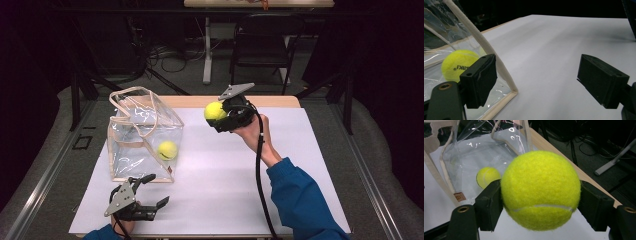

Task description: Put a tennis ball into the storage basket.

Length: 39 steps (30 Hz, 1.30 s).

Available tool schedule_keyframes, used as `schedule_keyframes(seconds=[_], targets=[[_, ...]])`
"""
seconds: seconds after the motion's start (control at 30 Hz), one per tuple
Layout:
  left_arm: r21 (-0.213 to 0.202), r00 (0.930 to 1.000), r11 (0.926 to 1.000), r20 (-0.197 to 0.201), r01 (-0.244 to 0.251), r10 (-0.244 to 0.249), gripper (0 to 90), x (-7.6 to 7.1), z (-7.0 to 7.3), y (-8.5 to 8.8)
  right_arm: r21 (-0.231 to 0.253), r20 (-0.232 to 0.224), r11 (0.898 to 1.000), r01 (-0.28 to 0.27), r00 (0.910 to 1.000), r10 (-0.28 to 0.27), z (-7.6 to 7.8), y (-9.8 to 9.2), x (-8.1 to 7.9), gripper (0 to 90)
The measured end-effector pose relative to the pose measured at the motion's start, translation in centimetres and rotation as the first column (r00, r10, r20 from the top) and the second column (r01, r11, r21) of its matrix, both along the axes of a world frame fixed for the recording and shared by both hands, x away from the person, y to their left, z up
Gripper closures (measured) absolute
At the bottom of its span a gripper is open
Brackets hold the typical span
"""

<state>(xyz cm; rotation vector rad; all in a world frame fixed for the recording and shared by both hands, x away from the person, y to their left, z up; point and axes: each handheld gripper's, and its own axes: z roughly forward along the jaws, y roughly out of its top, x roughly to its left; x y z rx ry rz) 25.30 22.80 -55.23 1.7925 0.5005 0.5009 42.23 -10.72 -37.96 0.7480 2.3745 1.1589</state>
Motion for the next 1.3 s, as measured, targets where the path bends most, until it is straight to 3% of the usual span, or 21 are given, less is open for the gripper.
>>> schedule_keyframes(seconds=[1.3], targets=[[-0.003, 1.0000, 1.0000, 0.000, 0.002, -0.002, 15.8, 0.1, 0.0, 0.0, 0.030, 0.031, 0.999, -0.035, 0.9989, 0.034, 1.6, 2.6, 0.8, 26.4]])
